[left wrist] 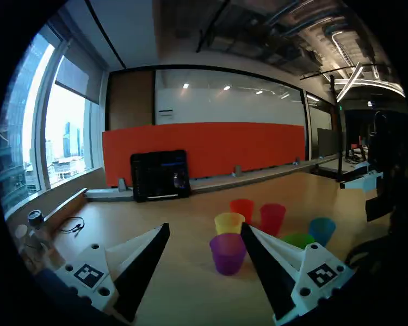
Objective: Pour water
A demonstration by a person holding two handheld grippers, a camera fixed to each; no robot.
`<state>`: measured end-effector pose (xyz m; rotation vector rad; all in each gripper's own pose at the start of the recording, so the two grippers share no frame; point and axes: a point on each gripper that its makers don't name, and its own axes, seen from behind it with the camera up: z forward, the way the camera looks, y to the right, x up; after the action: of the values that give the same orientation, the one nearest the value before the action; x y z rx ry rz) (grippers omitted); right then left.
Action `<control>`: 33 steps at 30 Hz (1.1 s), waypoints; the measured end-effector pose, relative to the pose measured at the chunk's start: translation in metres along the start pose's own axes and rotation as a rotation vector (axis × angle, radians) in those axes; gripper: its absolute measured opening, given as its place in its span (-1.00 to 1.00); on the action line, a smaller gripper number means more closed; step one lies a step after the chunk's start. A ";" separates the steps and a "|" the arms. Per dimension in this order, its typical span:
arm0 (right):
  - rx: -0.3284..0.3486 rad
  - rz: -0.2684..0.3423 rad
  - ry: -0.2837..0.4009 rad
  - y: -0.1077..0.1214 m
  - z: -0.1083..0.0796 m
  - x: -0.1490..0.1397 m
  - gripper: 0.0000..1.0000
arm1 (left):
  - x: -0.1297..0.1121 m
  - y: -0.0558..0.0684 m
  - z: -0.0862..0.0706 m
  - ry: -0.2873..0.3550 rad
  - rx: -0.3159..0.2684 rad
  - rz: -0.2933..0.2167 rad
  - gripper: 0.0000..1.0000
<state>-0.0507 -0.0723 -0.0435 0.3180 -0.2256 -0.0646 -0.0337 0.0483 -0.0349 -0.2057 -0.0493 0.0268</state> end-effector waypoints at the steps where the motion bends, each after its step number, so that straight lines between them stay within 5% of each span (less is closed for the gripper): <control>1: -0.018 0.001 0.013 0.004 0.001 0.003 1.00 | 0.002 -0.003 0.000 0.009 0.017 -0.001 0.94; 11: -0.173 -0.001 0.135 0.034 0.003 0.035 1.00 | 0.019 -0.028 0.000 0.067 0.132 -0.017 0.94; 22: -0.331 0.044 0.261 0.059 -0.008 0.062 1.00 | 0.030 -0.034 0.005 0.096 0.171 -0.019 0.94; 33: -0.431 0.066 0.310 0.076 -0.018 0.070 1.00 | 0.028 -0.036 0.011 0.084 0.192 -0.018 0.95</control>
<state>0.0231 -0.0021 -0.0212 -0.1101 0.0876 0.0024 -0.0058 0.0158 -0.0155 -0.0144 0.0352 0.0046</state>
